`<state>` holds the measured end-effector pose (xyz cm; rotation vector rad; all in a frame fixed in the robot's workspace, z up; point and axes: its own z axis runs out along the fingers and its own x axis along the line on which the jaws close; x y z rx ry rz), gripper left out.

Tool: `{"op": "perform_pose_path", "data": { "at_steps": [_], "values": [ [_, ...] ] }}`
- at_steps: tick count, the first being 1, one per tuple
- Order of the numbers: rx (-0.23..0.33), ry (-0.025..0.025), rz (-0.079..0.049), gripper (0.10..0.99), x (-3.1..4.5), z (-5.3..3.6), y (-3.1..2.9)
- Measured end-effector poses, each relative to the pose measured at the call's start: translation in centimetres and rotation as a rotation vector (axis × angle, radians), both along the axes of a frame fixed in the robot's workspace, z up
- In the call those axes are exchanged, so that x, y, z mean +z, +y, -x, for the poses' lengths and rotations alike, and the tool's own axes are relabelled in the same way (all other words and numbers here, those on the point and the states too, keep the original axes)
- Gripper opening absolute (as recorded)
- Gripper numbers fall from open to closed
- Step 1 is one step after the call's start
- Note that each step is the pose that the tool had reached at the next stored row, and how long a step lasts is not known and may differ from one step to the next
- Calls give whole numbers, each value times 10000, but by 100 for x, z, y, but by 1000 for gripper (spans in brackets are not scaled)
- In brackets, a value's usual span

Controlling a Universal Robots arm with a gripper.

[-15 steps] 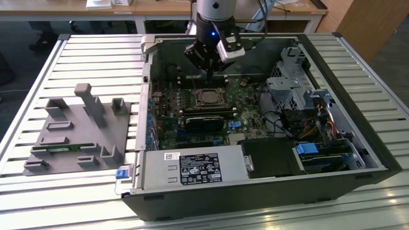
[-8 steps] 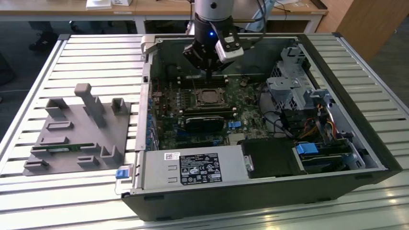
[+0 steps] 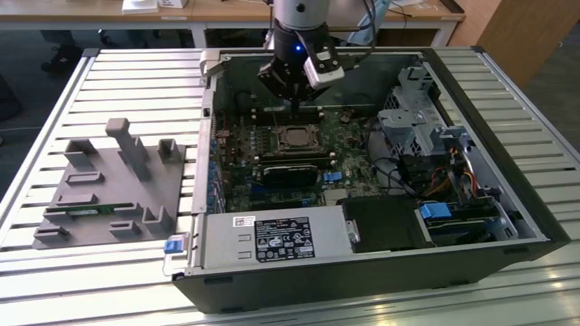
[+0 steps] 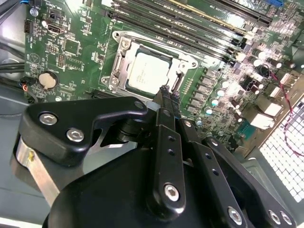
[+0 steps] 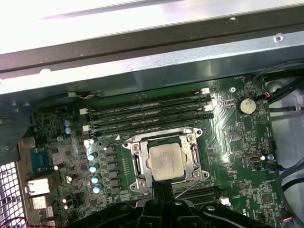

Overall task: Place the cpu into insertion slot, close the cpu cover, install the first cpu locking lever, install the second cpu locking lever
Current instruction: 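Install the first cpu locking lever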

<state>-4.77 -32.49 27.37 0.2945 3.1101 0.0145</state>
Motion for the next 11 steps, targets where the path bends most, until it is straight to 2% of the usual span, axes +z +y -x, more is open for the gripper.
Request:
{"op": "perform_pose_path", "data": {
  "at_steps": [11],
  "values": [
    [201,-82,0,118,0,58,0]
  ]
}}
